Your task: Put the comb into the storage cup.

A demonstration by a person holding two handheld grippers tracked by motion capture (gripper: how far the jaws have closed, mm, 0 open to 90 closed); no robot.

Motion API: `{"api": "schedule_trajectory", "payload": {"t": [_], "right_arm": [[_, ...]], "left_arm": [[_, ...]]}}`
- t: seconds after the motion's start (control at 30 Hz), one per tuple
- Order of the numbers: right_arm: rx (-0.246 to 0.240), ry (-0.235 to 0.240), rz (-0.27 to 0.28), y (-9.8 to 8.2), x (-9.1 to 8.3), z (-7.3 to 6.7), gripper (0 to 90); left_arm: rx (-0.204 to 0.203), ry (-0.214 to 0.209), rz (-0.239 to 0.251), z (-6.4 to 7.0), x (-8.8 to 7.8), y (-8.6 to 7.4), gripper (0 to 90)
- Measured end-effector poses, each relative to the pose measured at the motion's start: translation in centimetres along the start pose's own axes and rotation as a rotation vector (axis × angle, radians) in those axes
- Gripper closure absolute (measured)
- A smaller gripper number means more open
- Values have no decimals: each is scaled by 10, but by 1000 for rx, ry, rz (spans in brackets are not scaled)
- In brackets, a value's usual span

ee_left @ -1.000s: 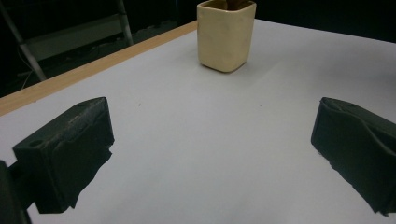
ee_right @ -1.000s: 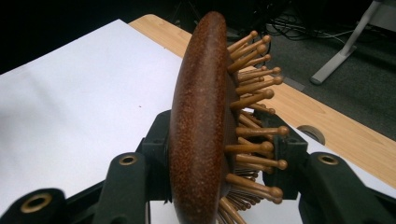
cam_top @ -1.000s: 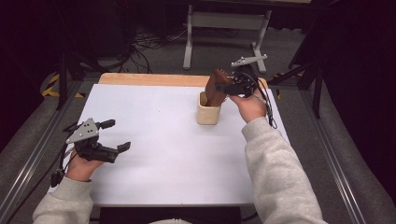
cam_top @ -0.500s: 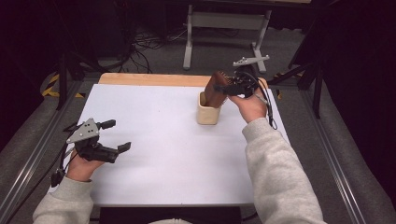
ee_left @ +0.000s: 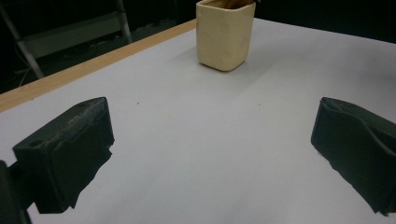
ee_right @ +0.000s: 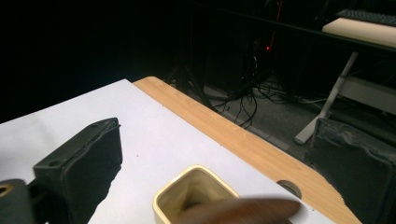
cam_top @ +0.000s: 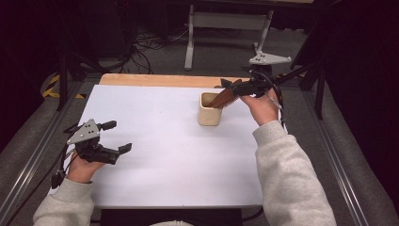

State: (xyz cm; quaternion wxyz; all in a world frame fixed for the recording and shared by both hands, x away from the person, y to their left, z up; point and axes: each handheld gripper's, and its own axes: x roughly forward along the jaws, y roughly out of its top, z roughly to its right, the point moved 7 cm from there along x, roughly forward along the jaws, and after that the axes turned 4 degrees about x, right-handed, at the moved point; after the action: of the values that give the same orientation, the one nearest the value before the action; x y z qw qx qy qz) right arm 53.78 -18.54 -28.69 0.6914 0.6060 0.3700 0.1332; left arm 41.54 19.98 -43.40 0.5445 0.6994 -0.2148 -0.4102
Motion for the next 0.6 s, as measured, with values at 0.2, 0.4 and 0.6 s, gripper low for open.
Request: {"api": "schedule_trajectory", "payload": {"t": [0.2, 0.4, 0.6], "right_arm": [[-9, 17, 26, 2, -22, -6, 25], [-59, 39, 40, -5, -46, -18, 21], [-81, 67, 53, -18, -64, -28, 18]], "left_arm": [[-6, 0, -5, 0, -1, 0, 3], [-7, -4, 1, 1, -1, 1, 3], [-9, -7, -6, 2, -2, 1, 3]]}}
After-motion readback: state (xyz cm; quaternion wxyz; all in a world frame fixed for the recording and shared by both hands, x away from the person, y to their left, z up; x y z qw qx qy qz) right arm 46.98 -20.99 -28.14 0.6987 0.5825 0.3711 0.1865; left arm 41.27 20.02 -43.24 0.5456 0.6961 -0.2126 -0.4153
